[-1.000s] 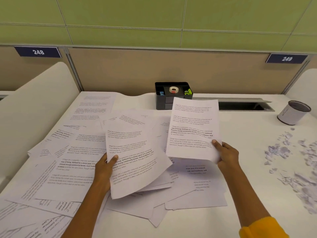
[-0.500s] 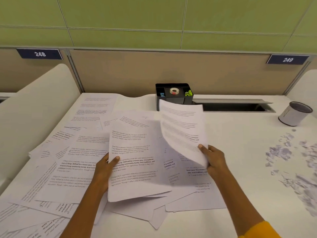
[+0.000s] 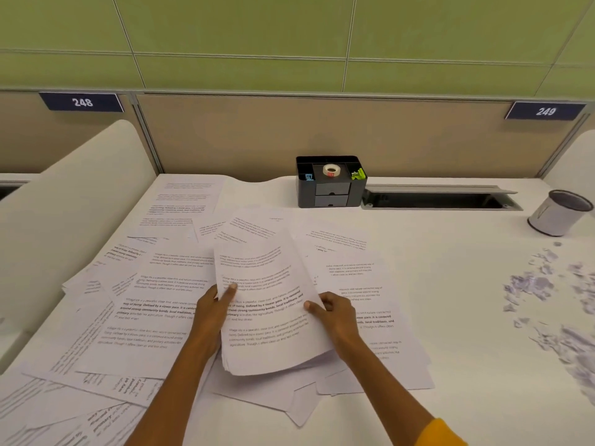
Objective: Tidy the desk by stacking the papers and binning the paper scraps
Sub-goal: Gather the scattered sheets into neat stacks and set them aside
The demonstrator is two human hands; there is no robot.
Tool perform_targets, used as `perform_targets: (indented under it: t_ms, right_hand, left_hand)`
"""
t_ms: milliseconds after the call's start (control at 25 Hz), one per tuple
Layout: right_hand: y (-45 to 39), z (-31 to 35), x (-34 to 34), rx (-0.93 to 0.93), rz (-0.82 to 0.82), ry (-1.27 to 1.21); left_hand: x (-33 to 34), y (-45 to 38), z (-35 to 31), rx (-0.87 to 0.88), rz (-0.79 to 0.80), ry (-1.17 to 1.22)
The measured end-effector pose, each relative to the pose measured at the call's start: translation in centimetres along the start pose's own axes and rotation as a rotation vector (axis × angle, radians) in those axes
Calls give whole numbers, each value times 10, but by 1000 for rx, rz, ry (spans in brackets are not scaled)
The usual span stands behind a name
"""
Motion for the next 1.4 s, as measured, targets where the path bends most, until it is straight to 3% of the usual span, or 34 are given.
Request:
perform_targets:
  t_ms: [120, 200, 280, 360, 640, 1120, 1400]
  right_hand:
    - [4, 7, -12, -28, -81, 128]
    - [11, 12, -34, -21, -227, 388]
    - [13, 5, -42, 130, -230, 768]
    - [15, -8, -39, 304, -134, 924]
    - [10, -6, -43, 280, -124, 662]
    - [16, 20, -141, 15, -388, 275]
    - [19, 6, -211, -77, -568, -131]
  left_hand:
    - [-5, 0, -1, 47, 9, -85]
    - [-10, 1, -4, 51, -11, -59]
    - [-22, 1, -6, 51, -50, 17]
    - [-35, 2, -7, 56, -86, 99]
    - [-57, 10, 1, 13, -145, 214]
    - [-37, 9, 0, 30, -60, 217]
    - [-19, 4, 2, 21, -18, 193]
Point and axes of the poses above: each hand's wrist, its own y-axis away from the middle knuckle, its own x-axis out of the palm, z = x × y, the point moved 10 cm from there along -y, towards the middle knuckle, and after that the axes turned 8 degrees about z, right-handed, at the moved point
